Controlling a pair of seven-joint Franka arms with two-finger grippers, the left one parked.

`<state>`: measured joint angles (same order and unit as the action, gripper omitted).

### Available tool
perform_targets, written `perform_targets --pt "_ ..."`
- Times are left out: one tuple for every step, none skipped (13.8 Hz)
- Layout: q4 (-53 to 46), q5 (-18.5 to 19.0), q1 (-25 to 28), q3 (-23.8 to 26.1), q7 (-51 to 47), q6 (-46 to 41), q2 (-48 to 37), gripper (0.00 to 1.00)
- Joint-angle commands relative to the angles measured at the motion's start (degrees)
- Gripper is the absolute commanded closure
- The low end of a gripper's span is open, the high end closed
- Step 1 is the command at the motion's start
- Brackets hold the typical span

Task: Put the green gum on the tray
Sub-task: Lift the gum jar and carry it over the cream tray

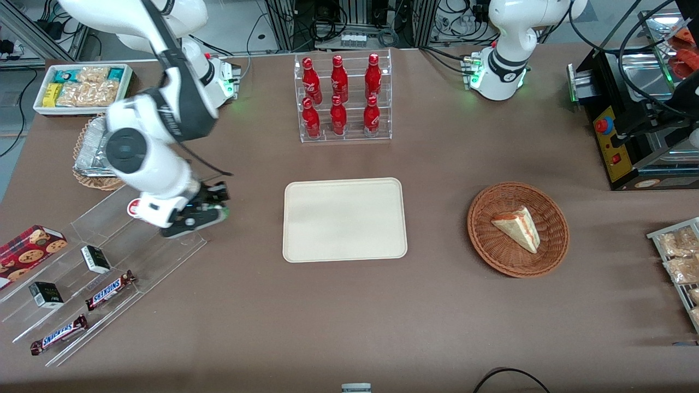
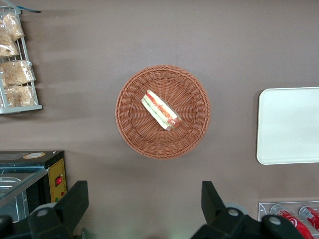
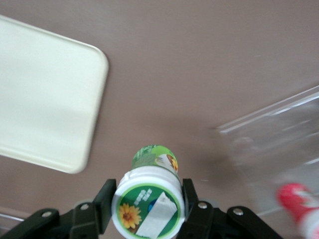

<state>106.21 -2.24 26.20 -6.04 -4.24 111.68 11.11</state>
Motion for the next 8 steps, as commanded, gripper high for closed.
perform_targets --pt "-7.92 -2.76 5.25 -0.72 -9.96 0.63 7.67 1.00" --pt "-9.42 -2.77 6.66 -0.72 -13.65 1.34 9.70 1.00" --pt "-11.00 -2.68 8.67 -0.72 -17.34 2.22 11.98 1.00" --pt "-12.50 -2.68 10.26 -0.72 -20.34 3.09 13.74 1.00" --pt "-14.17 -2.68 11.84 -0.72 -23.68 4.23 15.93 1.00" --pt "-15.84 -2.76 13.34 -0.72 -26.58 5.46 18.04 1.00" --pt "-17.42 -2.85 14.57 -0.72 -29.05 6.61 20.07 1.00" --pt "-19.35 -2.85 15.71 -0.72 -31.77 7.58 22.09 1.00"
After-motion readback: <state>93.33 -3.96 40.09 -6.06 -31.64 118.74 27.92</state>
